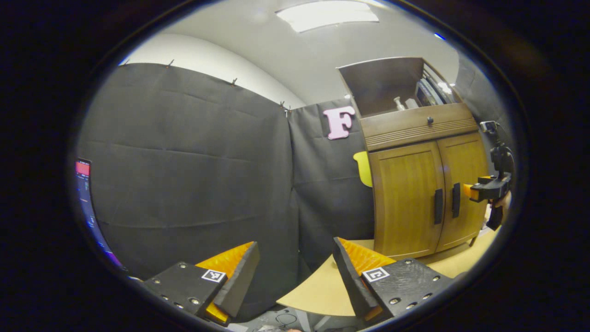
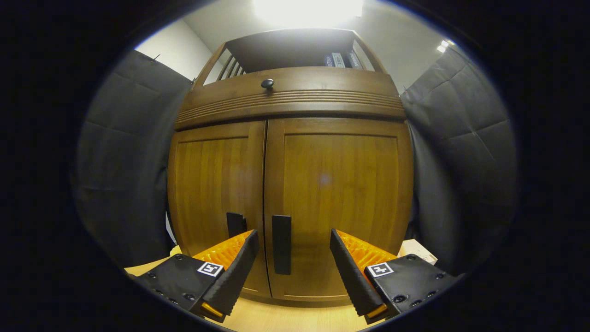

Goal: Open the right door of the double-door shoe cabinet with the right hand, and open the left door with the left hand.

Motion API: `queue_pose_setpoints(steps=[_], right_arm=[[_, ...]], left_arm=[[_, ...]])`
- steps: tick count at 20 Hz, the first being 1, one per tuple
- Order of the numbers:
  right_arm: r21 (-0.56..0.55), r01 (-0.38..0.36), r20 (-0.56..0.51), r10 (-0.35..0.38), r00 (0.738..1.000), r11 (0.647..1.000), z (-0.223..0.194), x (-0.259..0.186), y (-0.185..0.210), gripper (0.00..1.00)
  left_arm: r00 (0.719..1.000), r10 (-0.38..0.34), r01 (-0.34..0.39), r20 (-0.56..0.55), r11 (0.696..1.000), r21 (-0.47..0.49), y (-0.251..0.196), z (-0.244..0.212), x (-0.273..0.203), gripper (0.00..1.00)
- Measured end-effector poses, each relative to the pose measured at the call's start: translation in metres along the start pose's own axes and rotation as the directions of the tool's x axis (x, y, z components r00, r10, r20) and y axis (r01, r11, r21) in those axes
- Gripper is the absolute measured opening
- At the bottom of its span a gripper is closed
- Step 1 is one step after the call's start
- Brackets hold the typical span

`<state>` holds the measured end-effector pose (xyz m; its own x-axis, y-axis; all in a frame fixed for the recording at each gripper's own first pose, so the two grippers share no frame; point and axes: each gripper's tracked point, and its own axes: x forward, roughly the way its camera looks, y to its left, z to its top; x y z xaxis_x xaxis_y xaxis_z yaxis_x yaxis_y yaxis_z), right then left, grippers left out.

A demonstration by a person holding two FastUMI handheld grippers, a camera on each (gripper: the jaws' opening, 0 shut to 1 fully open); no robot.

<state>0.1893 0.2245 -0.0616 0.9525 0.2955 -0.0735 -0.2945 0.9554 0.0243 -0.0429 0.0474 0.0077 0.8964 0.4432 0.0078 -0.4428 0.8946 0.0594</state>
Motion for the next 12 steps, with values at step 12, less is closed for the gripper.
queue_pose_setpoints(steps=[12], right_arm=[[0.057,0.014,-0.106,-0.008,0.994,0.998,-0.034,0.069,0.009,0.87]], left_arm=[[0.996,0.083,-0.083,-0.015,0.997,-0.002,0.009,0.002,-0.009,0.91]])
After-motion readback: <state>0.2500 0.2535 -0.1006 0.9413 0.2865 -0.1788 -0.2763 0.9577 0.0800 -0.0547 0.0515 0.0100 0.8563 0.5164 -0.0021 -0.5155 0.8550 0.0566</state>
